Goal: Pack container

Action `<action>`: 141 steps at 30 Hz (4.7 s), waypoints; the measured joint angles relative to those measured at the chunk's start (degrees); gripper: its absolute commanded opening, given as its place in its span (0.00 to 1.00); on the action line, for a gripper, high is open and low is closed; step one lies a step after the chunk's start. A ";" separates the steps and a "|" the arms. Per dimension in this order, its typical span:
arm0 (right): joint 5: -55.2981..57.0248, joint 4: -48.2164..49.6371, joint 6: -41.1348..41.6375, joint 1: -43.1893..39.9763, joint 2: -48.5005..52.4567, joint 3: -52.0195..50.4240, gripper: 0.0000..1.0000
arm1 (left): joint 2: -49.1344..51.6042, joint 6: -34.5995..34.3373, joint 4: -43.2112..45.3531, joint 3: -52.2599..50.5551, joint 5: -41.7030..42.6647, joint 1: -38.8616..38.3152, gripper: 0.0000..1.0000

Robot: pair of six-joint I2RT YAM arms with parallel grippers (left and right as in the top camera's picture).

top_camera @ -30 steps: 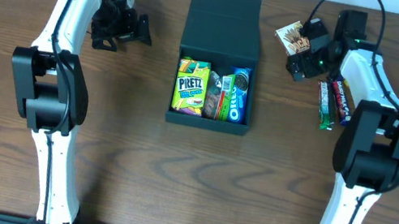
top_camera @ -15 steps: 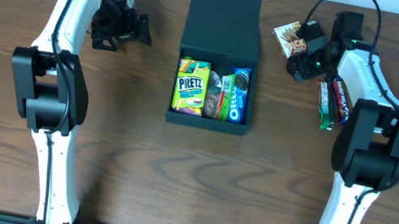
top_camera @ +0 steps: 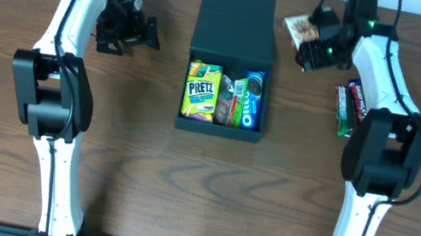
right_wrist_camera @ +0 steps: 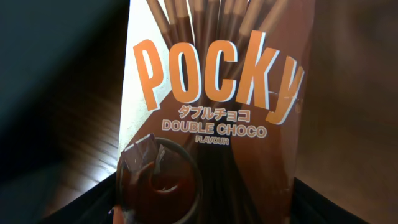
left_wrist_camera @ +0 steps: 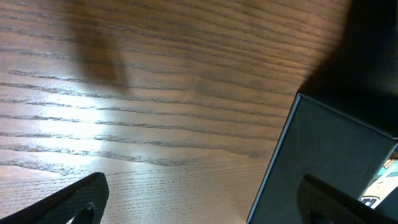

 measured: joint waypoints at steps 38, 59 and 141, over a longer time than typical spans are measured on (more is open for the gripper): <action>7.10 -37.07 42.71 32.13 0.00 19.41 0.78 | 0.00 9.33 -0.11 0.00 -0.04 0.00 0.98; 10.34 -38.10 38.82 26.51 0.00 18.18 0.80 | 0.00 9.33 -0.35 0.00 -0.04 0.00 0.98; -3.08 -32.94 25.83 23.15 0.02 12.79 0.59 | 0.00 9.35 0.52 0.00 -0.04 0.00 0.97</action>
